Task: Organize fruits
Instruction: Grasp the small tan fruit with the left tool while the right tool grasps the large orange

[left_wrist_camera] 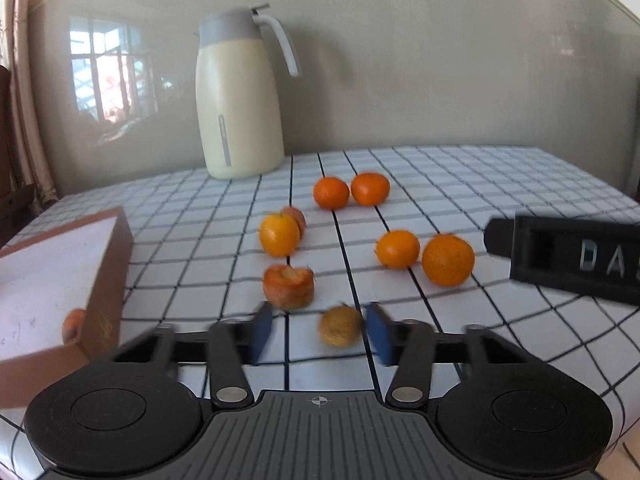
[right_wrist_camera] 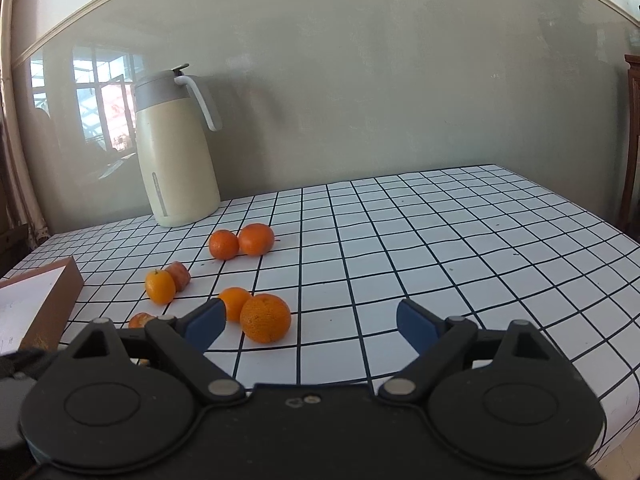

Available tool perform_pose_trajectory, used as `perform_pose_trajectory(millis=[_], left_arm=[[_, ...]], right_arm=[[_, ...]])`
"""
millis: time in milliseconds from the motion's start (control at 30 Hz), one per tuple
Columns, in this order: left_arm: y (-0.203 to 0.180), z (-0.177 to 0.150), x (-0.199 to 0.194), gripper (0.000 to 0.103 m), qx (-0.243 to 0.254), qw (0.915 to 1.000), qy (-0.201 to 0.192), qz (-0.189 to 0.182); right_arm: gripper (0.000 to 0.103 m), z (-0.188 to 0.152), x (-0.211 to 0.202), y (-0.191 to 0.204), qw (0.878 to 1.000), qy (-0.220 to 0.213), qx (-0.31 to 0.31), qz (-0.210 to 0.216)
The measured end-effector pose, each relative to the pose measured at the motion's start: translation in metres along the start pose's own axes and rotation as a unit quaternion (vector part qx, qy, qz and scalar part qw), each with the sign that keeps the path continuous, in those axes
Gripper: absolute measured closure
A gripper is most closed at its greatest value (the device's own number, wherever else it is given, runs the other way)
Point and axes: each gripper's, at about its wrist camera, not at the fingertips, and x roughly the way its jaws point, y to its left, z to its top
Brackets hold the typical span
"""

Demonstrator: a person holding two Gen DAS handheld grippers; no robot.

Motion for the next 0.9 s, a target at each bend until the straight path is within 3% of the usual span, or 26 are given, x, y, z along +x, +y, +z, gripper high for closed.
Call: perform_pose_trajectory(millis=[267, 400, 667, 900], left_arm=[[0.007, -0.005, 0.003, 0.063, -0.011, 0.9999, 0.003, 0.012], [0.016, -0.005, 0.004, 0.063, -0.014, 0.9996, 0.002, 0.024], [0.037, -0.006, 0.007, 0.063, -0.039, 0.9981, 0.006, 0.047], [0.037, -0.008, 0.005, 0.063, -0.038, 0.9982, 0.006, 0.047]], right_arm=[[0.026, 0.002, 0.012, 0.009, 1.0, 0.019, -0.011, 0.019], [0.037, 0.003, 0.025, 0.015, 0.999, 0.039, -0.016, 0.028], [0.046, 0.0, 0.05, 0.025, 0.997, 0.065, -0.026, 0.023], [0.066, 0.0, 0.058, 0.032, 0.997, 0.072, -0.027, 0.027]])
